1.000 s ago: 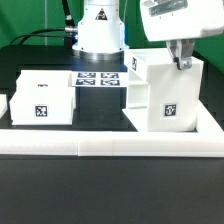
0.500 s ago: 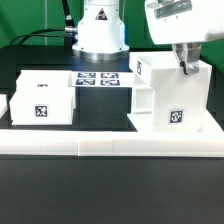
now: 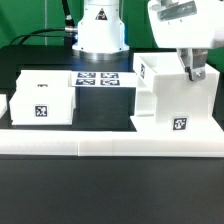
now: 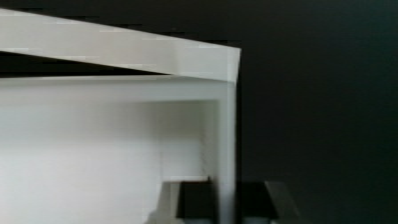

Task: Assemble drawer

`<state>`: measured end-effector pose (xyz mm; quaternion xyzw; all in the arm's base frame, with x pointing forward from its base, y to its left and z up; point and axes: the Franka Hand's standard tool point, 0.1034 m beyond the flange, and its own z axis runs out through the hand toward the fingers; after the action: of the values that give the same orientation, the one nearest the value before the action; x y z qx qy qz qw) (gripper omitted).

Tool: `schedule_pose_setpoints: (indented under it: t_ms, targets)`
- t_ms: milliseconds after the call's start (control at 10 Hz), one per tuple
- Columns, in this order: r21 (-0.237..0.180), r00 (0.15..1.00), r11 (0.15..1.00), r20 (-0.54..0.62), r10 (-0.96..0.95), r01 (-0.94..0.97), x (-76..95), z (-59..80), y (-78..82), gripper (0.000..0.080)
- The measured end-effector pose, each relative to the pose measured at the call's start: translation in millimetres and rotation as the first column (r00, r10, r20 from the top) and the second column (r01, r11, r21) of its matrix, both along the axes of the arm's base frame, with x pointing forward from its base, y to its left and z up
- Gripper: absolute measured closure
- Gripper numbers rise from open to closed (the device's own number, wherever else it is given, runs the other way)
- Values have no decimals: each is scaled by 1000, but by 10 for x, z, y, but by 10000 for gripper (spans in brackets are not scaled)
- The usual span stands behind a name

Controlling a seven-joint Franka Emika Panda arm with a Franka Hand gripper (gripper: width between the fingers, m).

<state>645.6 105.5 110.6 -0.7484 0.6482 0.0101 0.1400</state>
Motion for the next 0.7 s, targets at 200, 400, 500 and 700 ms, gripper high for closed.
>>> schedule_pose_setpoints:
  t_ms: [200, 400, 500, 700]
  targets:
    - [1, 1000, 1000, -9, 7, -7, -21, -8, 5, 675]
    - [0, 1000, 1000, -8, 12, -12, -23, -10, 8, 537]
    - [-1, 1000, 1000, -7, 15, -15, -23, -10, 9, 388]
    - [-1, 1000, 1000, -6, 20, -20, -24, -11, 12, 224]
